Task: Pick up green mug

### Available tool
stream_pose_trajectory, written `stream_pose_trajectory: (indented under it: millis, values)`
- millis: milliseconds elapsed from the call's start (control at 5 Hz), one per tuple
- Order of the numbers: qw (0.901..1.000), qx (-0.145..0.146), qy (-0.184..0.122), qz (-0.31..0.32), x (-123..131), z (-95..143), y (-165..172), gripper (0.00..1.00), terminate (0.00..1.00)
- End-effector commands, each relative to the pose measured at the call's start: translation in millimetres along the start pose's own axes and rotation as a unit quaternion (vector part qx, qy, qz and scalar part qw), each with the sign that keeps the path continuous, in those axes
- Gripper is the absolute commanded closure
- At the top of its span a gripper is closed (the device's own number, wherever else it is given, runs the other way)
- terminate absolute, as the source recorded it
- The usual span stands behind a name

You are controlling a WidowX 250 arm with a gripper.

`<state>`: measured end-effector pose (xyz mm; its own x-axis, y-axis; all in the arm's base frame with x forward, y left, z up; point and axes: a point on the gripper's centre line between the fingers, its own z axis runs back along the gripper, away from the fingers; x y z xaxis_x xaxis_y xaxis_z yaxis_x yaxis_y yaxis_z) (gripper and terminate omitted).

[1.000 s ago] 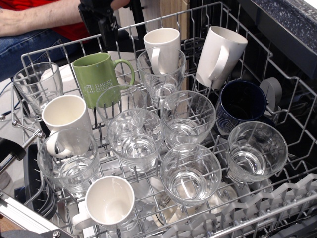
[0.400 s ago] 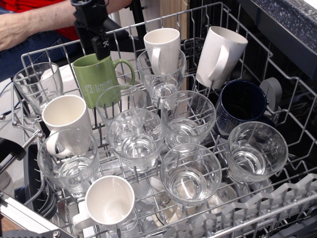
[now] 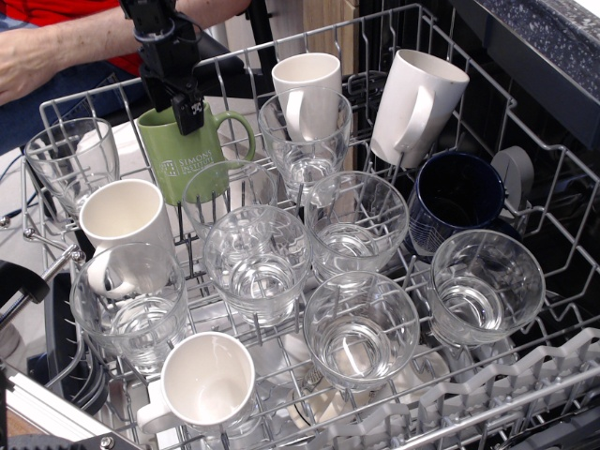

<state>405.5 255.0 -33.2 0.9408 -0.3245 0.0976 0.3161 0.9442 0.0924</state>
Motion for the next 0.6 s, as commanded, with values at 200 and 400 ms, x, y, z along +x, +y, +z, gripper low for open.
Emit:
stream_pose_trajectory:
  millis: [200, 400]
  values:
    - [0.9996, 0.027, 0.001, 0.007, -6.6, 11.1, -11.2, 0.0, 0.0]
    - [0.9996, 0.025, 0.001, 0.013, -11.5, 9.8, -17.2, 1.0, 0.0]
